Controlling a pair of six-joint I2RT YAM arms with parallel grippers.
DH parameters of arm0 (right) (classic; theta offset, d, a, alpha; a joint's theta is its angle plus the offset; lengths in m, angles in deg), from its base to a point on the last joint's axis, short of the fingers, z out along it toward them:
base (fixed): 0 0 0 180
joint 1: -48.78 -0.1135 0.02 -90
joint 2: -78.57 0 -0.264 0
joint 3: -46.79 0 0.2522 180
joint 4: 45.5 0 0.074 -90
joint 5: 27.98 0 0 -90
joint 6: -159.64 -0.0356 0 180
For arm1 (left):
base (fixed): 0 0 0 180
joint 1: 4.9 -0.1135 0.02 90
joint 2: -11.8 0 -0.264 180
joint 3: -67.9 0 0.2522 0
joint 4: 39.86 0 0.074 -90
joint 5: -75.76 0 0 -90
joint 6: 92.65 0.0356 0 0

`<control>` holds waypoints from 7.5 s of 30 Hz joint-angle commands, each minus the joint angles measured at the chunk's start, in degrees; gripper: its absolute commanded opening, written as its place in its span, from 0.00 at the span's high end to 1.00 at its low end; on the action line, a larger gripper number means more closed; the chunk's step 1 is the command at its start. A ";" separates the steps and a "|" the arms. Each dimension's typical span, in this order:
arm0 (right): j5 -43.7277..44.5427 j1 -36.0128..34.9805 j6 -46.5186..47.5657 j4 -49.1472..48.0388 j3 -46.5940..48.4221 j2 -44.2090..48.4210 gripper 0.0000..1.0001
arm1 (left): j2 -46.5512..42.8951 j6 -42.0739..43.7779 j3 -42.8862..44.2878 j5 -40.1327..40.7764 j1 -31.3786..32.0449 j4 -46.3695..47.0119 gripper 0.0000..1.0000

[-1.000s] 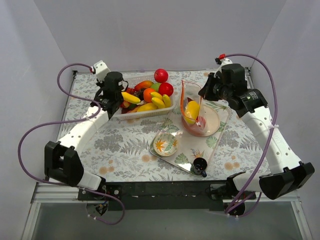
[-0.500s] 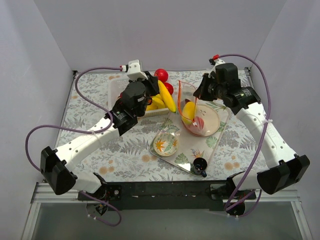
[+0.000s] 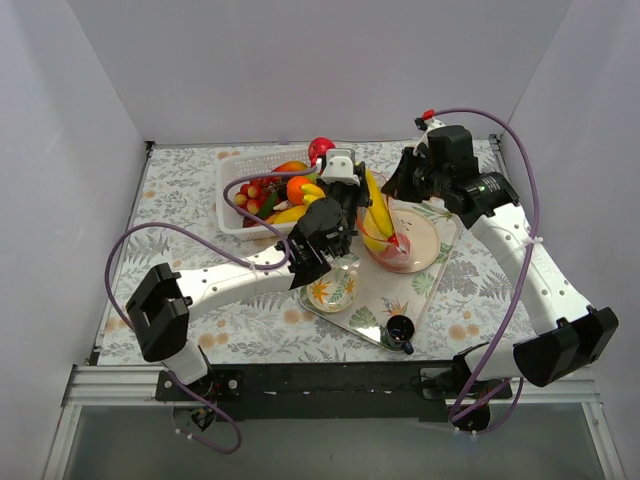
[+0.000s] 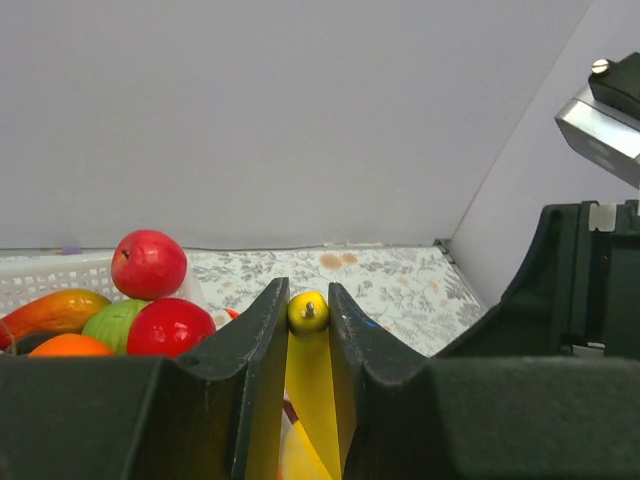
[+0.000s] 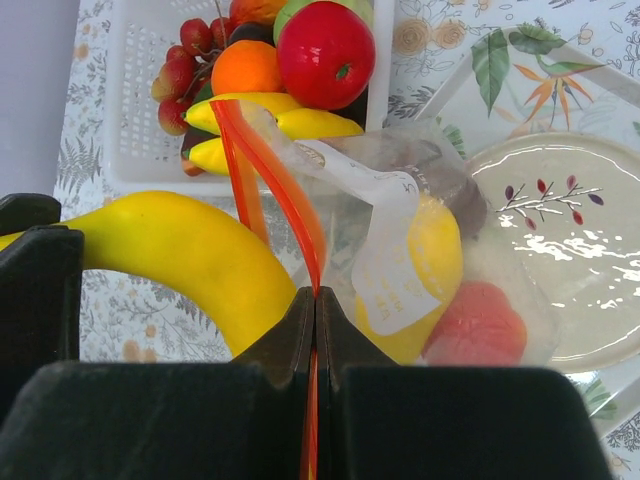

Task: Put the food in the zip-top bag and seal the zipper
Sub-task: Place the fake fruit in the zipper food storage bag, then adjust the zipper on the food storage bag, then pick up the fake fruit from the bin.

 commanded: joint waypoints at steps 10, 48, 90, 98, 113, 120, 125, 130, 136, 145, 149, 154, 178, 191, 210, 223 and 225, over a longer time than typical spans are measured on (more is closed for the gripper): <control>-1.24 -0.32 -1.41 1.68 6.04 -0.40 0.99 | 8.71 24.12 -1.54 13.46 1.75 35.55 1.00; -8.89 8.82 -2.29 -0.08 12.11 -3.83 0.99 | -3.69 -49.43 12.00 -28.54 -11.78 -51.10 0.68; -0.72 8.82 1.14 0.37 8.25 -2.24 0.99 | 10.10 -46.82 31.22 -31.26 -11.69 -59.80 1.00; 1.47 9.43 2.10 0.88 9.63 -3.92 0.99 | 14.87 -44.26 37.93 -32.25 -10.46 -64.03 0.90; 1.74 9.96 3.16 4.15 19.94 -5.15 0.99 | 2.66 -40.22 22.74 -31.00 -18.01 -57.79 0.18; 3.15 9.96 4.48 4.06 19.93 -5.67 0.99 | -2.71 -39.16 17.98 -31.90 -24.34 -55.84 0.25; 2.80 9.96 4.57 4.32 20.63 -4.62 0.99 | -0.44 -37.23 17.62 -24.87 -28.65 -57.34 0.26; 2.45 9.87 4.92 5.37 21.42 -4.18 0.99 | 6.15 -31.35 22.44 -22.49 -30.76 -56.82 0.20; 1.31 9.96 5.09 6.25 21.60 -4.09 0.99 | 14.32 -22.30 26.23 -27.85 -31.38 -47.60 0.05; 1.83 9.96 5.97 6.78 20.99 -2.60 0.99 | 27.85 -15.88 34.84 -25.92 -31.47 -41.88 0.02; 1.92 9.87 6.68 6.78 20.02 -1.81 0.99 | 32.43 -12.18 38.10 -25.82 -31.38 -39.42 0.02; 3.24 9.87 7.82 6.78 19.32 -1.46 0.99 | 34.73 -10.68 38.02 -26.70 -31.38 -35.64 0.02; 2.54 9.96 9.14 5.29 17.47 -1.46 0.99 | 42.28 -10.95 43.37 -29.00 -30.24 -34.40 0.02; 2.80 9.96 9.67 5.29 17.56 -1.37 0.99 | 38.78 -10.51 38.55 -26.45 -30.15 -28.87 0.34; 3.06 9.96 9.14 4.85 15.72 -2.07 0.99 | 24.54 -9.36 29.49 -23.37 -30.15 -23.15 0.41; 3.51 9.96 7.82 4.14 13.96 -3.47 0.99 | 0.38 -27.81 15.09 -42.51 -27.69 -34.58 0.43; 3.77 9.87 7.38 4.06 13.35 -3.39 0.99 | -4.11 -29.74 11.49 -43.40 -24.63 -35.19 0.42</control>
